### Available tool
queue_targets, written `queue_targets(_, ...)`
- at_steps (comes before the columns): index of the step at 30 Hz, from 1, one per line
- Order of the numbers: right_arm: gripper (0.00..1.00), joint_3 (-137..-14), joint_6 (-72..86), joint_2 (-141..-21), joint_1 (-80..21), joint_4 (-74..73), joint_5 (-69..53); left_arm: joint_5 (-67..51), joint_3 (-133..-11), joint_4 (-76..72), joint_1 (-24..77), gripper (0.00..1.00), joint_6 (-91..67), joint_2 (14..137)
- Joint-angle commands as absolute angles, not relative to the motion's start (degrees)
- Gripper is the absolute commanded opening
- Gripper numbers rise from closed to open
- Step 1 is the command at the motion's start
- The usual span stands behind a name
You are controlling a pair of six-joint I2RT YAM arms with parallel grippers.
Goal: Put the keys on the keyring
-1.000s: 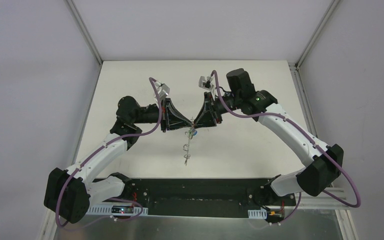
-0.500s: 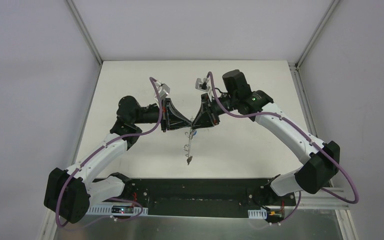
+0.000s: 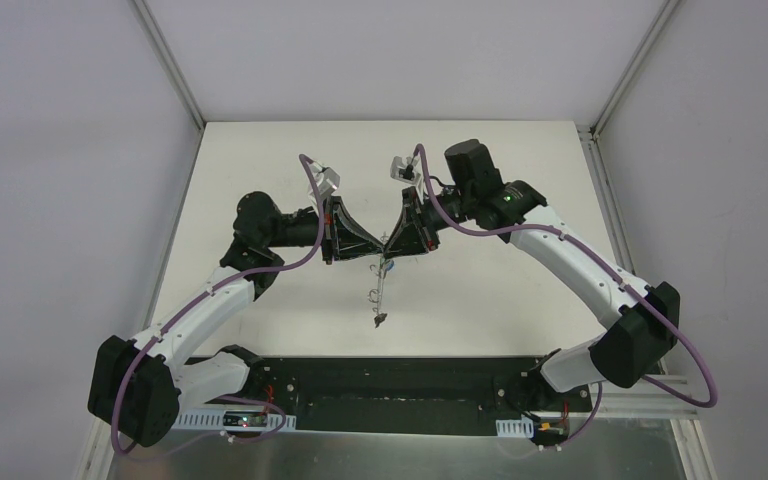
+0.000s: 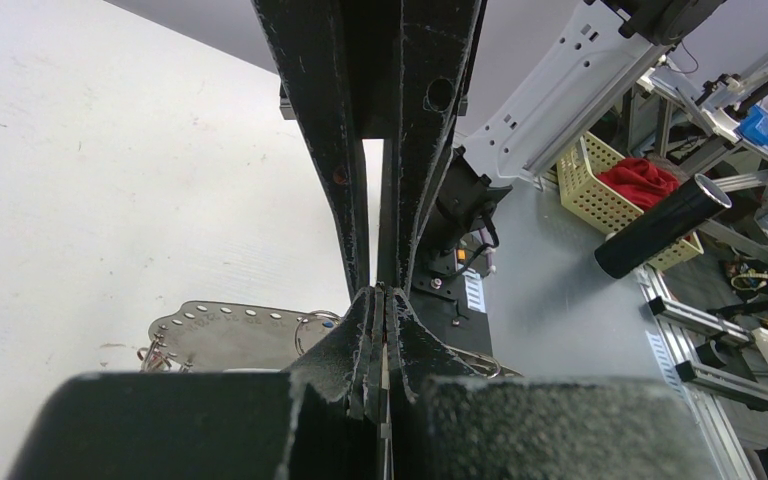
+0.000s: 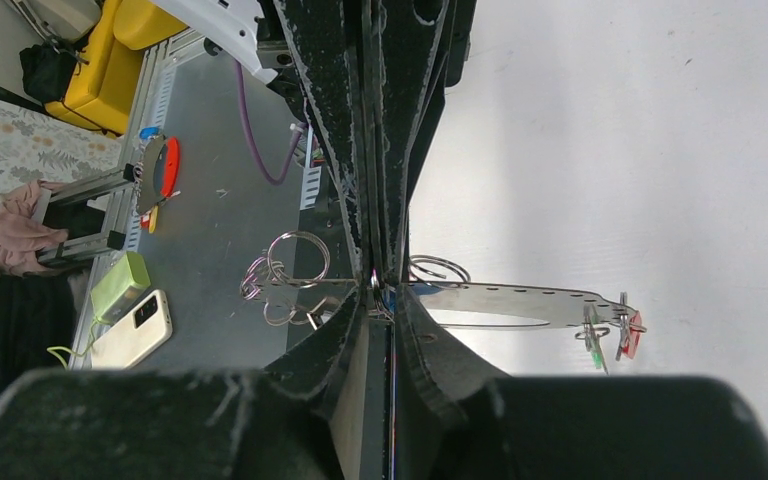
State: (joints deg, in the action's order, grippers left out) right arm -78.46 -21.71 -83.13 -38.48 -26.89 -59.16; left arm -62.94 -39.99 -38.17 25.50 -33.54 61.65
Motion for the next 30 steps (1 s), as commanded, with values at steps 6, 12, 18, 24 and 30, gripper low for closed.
queue_targets(6, 0.23, -78.94, -23.82, -82.36, -38.95, -27.13, -60.95, -63.11, -41.71, -41.75, 25.32, 0.00, -33.57, 60.87)
queue_targets(12, 0.22, -79.06, -23.87, -82.36, -38.94, -27.24, -60.92, -63.08, -41.70, -41.83, 25.31, 0.00, -33.57, 60.87)
queue_targets(18, 0.15, -79.15, -23.43, -82.62, -39.01, -26.91, -61.33, -62.94, -41.75, -41.84, 25.31, 0.00, -33.58, 60.92)
queue_targets(24, 0.00, -79.13, -23.54, -82.46, -38.95, -26.82, -61.86, -62.85, -41.58, -41.75, 25.10, 0.00, -33.32, 60.95)
queue_targets(30, 0.00, -79.83, -25.41, -81.85, -38.94, -28.91, -58.41, -62.75, -41.60, -39.70, 24.63, 0.00, -30.54, 60.28)
